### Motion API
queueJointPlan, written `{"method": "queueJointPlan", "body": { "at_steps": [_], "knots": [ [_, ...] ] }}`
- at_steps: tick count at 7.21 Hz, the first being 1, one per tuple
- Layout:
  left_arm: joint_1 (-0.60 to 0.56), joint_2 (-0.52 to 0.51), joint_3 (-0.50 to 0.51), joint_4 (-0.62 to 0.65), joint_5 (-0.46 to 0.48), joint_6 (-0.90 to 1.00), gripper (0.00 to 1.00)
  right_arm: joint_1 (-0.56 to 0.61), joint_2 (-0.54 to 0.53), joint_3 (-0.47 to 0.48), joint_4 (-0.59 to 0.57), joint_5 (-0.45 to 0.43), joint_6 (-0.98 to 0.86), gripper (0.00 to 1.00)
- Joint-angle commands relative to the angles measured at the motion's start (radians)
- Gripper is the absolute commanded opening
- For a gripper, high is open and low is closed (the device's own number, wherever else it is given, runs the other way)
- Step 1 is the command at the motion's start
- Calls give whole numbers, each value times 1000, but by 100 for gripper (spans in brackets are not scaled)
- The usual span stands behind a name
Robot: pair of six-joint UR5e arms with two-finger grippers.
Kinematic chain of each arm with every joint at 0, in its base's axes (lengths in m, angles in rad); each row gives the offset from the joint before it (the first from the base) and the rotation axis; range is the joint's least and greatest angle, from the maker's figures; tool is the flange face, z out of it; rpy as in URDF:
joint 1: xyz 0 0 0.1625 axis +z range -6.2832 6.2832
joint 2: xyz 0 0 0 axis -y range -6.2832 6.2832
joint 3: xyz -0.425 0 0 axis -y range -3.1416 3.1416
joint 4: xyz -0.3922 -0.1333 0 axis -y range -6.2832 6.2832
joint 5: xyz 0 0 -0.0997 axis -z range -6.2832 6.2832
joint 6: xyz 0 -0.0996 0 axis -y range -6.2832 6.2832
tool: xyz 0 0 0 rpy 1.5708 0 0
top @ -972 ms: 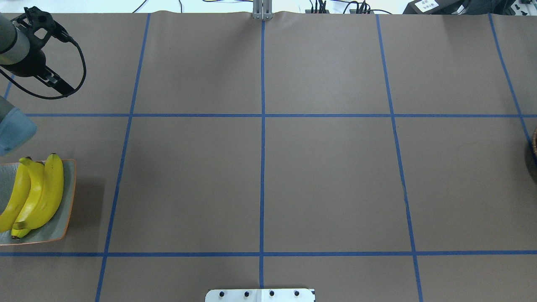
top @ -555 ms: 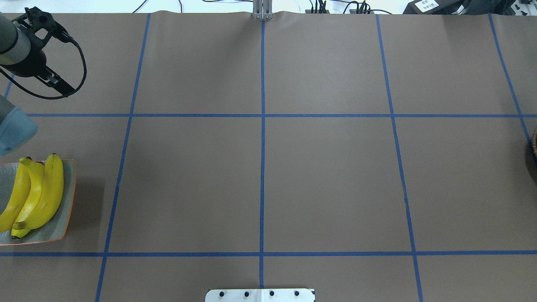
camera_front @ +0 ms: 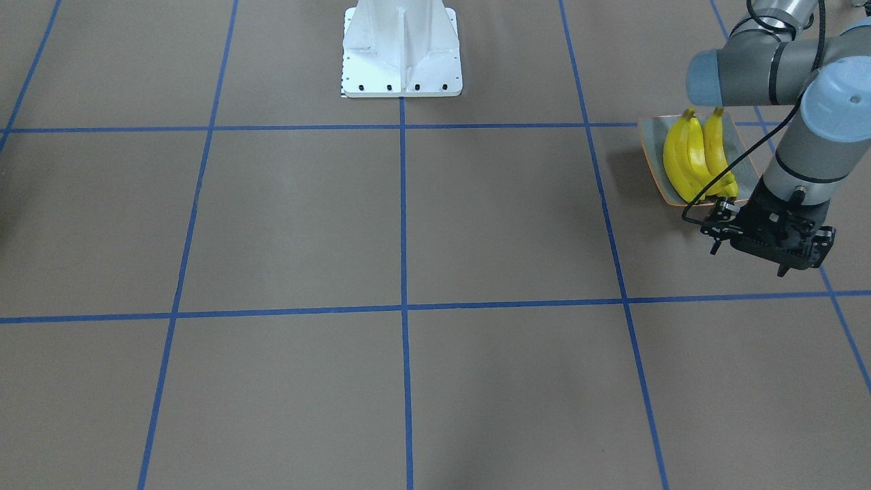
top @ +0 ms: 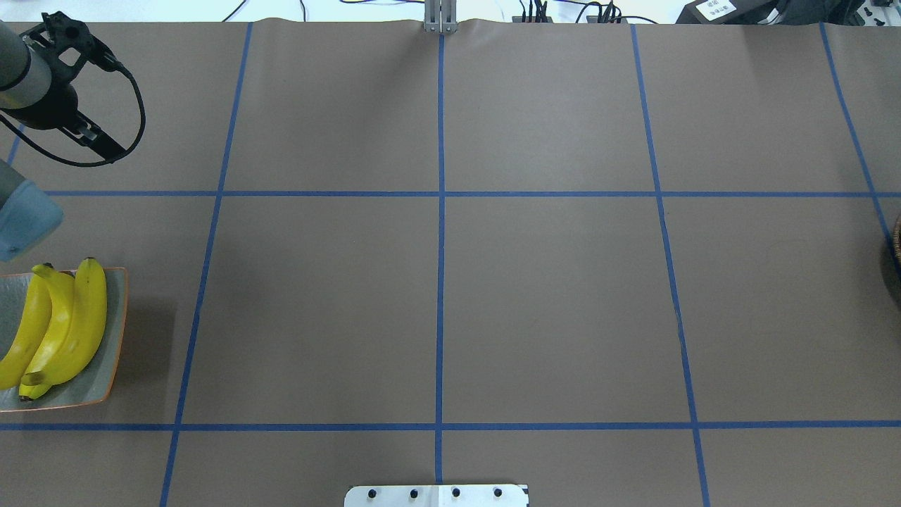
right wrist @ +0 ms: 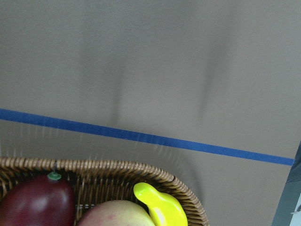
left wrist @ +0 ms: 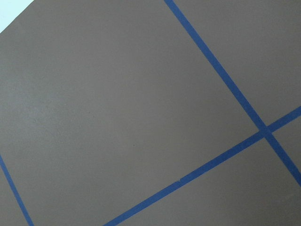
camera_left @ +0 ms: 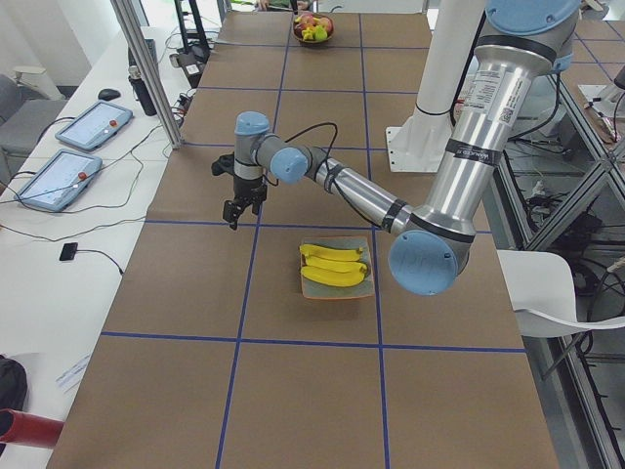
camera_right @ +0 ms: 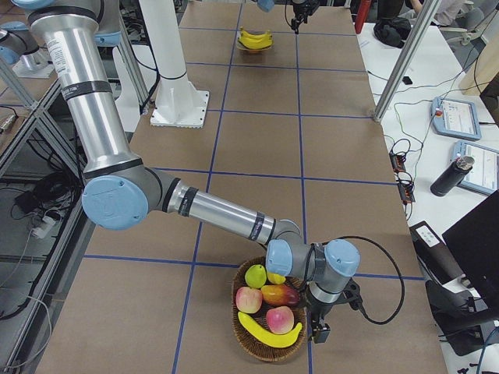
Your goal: Transfer all bananas from basket to plate
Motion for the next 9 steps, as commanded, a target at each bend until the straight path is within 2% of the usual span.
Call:
{"method": "queueJointPlan", "body": {
  "at_steps": [1,3,4,9],
  "knots": [
    [0,-2,6,-6,1,-4,100,-6,18,-15,36,-10,48,99],
    [2,-5,11,-9,1,-9,100,-11,15,-110,175,-21,108,99],
    [2,-7,8,-7,1,-12,100,-18,7,-121,199,-24,115,99],
    [3,-7,11,-7,1,-12,100,-37,-19,-129,198,-21,117,99]
  ]
}}
